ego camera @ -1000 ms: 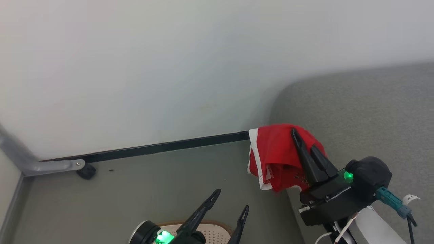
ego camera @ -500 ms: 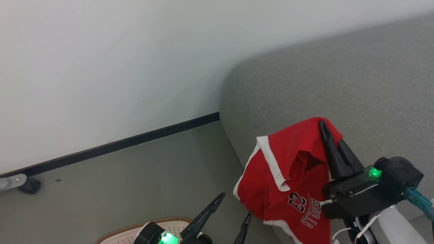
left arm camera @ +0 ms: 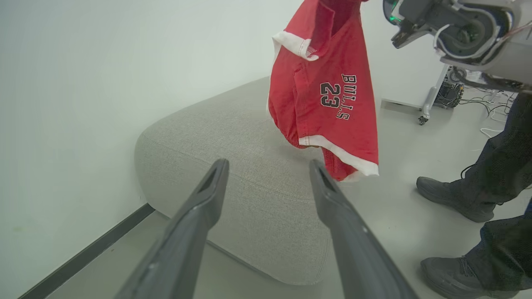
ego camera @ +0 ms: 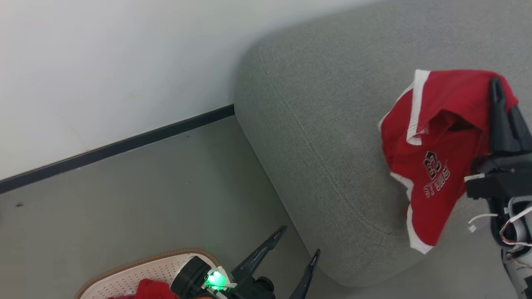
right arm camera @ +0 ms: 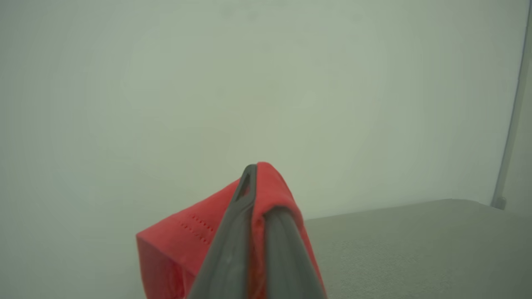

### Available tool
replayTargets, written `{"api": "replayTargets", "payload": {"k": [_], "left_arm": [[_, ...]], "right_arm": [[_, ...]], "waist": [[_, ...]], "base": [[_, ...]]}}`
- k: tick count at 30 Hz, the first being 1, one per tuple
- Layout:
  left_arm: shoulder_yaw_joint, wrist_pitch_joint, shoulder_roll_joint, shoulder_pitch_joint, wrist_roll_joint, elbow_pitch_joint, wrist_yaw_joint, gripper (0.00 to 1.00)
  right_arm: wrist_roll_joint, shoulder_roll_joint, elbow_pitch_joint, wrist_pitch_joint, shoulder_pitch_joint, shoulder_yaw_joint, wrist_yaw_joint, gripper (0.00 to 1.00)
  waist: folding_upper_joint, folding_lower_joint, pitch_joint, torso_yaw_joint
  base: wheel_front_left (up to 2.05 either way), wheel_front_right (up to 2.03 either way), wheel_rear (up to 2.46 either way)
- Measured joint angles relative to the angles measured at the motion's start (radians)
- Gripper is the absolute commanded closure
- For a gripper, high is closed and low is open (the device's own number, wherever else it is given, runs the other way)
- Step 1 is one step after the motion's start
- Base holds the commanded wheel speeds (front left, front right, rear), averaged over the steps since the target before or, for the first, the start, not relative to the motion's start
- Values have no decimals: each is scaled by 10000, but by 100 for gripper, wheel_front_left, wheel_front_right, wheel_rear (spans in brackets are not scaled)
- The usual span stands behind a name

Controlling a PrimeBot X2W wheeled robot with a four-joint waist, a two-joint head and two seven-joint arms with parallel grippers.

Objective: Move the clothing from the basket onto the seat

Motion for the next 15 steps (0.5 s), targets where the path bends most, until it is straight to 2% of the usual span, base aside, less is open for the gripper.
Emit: {"api": "replayTargets", "payload": {"k": [15], "left_arm": [[-320,347,-8,-679,443,-23,-272,0]], "right_arm": [[238,-777,1409,-73,-2707,-1279,451,100]], "waist": [[0,-1,1178,282]], "base": [[0,0,0]]}}
